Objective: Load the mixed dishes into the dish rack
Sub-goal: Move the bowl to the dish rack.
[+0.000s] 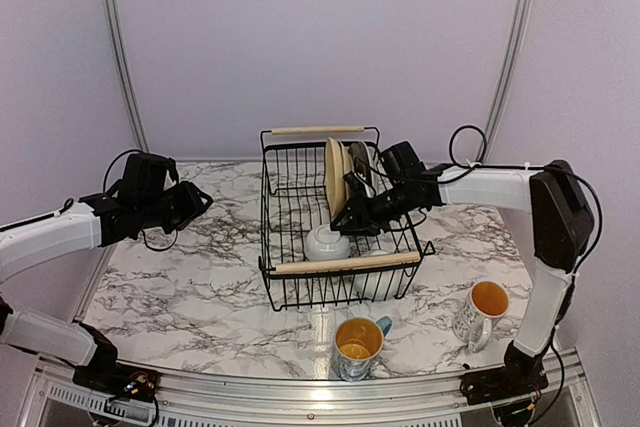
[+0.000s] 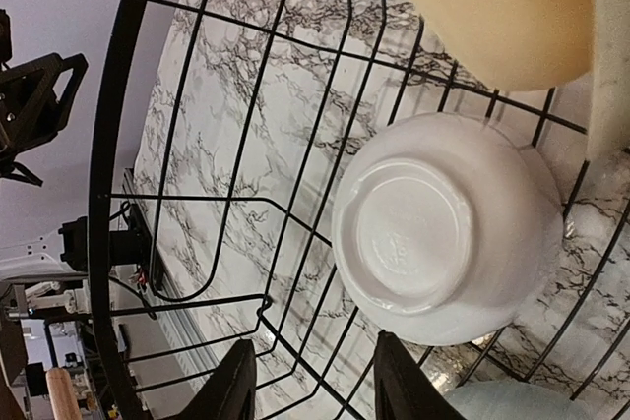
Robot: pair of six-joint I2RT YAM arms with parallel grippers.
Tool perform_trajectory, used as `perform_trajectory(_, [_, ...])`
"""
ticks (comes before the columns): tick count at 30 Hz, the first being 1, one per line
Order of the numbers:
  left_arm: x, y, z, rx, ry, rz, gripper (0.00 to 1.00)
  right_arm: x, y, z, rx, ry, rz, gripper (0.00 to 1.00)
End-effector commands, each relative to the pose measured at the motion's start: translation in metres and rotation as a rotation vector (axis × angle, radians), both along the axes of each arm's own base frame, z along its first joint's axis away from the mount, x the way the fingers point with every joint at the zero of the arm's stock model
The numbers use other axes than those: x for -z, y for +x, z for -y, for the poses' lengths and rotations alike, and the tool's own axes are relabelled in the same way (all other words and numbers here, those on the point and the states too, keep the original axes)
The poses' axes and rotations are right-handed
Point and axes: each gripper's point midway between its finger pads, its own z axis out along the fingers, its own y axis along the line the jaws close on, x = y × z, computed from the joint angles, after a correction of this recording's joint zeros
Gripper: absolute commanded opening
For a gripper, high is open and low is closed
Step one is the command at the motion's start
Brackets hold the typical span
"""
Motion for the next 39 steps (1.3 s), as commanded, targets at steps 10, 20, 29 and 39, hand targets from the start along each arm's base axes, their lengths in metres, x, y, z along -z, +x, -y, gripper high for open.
perform_trajectory(10, [-0.015, 0.006, 0.015, 0.061, 0.008, 0.041, 0.4, -0.061, -0.028, -0.043, -0.431, -0.051, 0.479, 0.38])
perform_trajectory(20, [-0.015, 0.002, 0.015, 0.081, 0.033, 0.041, 0.4, -0.009, 0.011, -0.056, -0.481, -0.229, 0.56, 0.34])
perform_trajectory(29, [-0.015, -0.003, 0.009, 0.074, 0.064, 0.039, 0.4, 0.017, 0.013, -0.065, -0.52, -0.323, 0.601, 0.33])
perform_trajectory(39, [-0.016, -0.004, 0.012, 0.086, 0.045, 0.042, 0.4, 0.058, 0.021, -0.038, -0.538, -0.525, 0.583, 0.32])
